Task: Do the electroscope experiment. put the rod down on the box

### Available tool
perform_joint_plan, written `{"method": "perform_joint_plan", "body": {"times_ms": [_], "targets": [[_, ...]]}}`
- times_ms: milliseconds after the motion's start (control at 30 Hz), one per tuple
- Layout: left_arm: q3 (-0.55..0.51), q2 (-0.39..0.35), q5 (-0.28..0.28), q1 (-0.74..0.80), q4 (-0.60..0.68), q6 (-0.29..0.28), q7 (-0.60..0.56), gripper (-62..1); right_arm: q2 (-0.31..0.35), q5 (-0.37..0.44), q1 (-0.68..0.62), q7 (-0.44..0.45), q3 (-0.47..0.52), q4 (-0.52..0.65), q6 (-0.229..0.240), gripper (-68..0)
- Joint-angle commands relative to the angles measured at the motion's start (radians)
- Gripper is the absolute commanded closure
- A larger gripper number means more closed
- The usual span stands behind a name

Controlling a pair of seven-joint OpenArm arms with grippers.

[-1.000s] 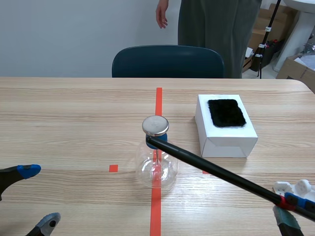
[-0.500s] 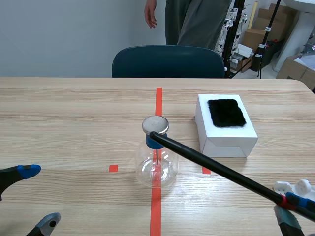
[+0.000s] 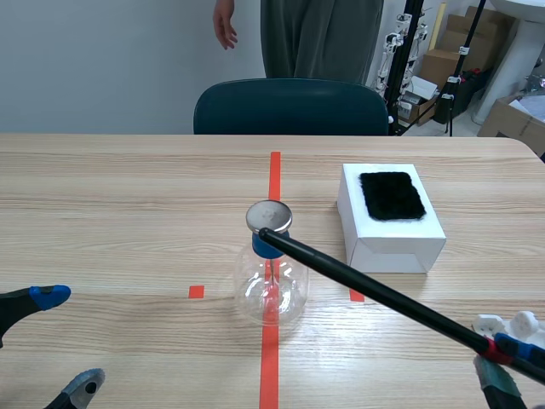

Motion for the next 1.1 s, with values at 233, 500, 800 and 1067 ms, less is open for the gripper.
{"method": "perform_joint_plan", "body": {"times_ms": [233, 500, 800, 1067], "targets": [[0.0, -0.003, -0.01, -0.003, 0.014, -0.002, -0.014, -62.3, 0.002, 0.003, 0.012, 0.041, 0.007, 0.017, -0.015, -2.2], [0.0, -0.003, -0.01, -0.003, 0.014, -0.002, -0.014, -62.3, 0.002, 0.003, 0.013, 0.104, 0.007, 0.017, -0.014, -2.2], [0.0, -0.003, -0.01, -0.003, 0.014, -0.002, -0.014, -62.3, 0.002, -0.001, 0.108, 0.026, 0.007, 0.017, -0.014, -2.2], [0.0, -0.003, -0.01, -0.003, 0.014, -0.002, -0.014, -62.3, 0.003, -0.003, 0.207, -0.002, 0.007, 0.017, -0.011, -2.2]]}}
